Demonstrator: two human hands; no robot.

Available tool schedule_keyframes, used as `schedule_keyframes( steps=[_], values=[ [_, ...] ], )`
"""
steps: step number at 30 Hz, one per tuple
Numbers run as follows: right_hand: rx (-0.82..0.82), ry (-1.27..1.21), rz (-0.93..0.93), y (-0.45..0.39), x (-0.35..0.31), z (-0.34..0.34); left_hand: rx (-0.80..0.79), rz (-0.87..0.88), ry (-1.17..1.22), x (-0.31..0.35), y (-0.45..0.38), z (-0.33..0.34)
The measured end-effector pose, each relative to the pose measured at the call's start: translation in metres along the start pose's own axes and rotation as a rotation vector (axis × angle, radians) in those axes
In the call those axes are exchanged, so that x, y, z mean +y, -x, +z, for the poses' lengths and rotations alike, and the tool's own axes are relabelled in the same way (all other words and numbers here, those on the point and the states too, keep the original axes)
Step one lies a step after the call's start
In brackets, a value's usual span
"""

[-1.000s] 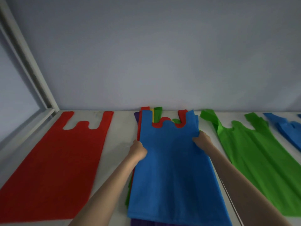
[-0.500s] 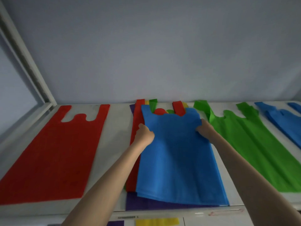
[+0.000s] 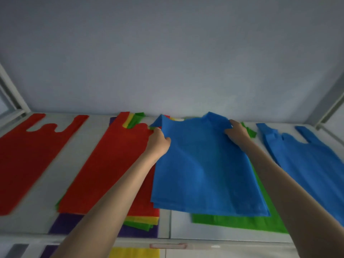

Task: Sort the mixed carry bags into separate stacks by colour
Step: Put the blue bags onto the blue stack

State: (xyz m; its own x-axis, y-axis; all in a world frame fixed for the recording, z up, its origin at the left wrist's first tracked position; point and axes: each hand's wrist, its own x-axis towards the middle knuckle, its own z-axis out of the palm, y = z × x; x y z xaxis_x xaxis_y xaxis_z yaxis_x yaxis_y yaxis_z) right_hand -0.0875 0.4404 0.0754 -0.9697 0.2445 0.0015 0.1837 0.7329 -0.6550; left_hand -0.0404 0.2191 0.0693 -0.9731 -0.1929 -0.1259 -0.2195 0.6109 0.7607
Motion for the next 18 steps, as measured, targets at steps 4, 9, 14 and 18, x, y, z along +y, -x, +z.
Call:
schedule_keyframes(
  steps=[4,9,14,18],
  values=[
    [-0.002,0.022,0.060,-0.022,0.047,-0.041,-0.018,0.071,-0.007,0.043,0.005,0.044],
    [0.021,0.032,0.086,-0.053,0.112,-0.093,-0.027,0.103,-0.019,0.095,0.011,0.112],
    [-0.044,0.004,0.056,-0.083,0.184,-0.153,-0.058,0.093,0.055,0.153,0.017,0.193],
    [-0.056,0.028,-0.008,-0.100,0.229,-0.214,-0.055,0.110,0.151,0.207,0.030,0.250]
  ],
)
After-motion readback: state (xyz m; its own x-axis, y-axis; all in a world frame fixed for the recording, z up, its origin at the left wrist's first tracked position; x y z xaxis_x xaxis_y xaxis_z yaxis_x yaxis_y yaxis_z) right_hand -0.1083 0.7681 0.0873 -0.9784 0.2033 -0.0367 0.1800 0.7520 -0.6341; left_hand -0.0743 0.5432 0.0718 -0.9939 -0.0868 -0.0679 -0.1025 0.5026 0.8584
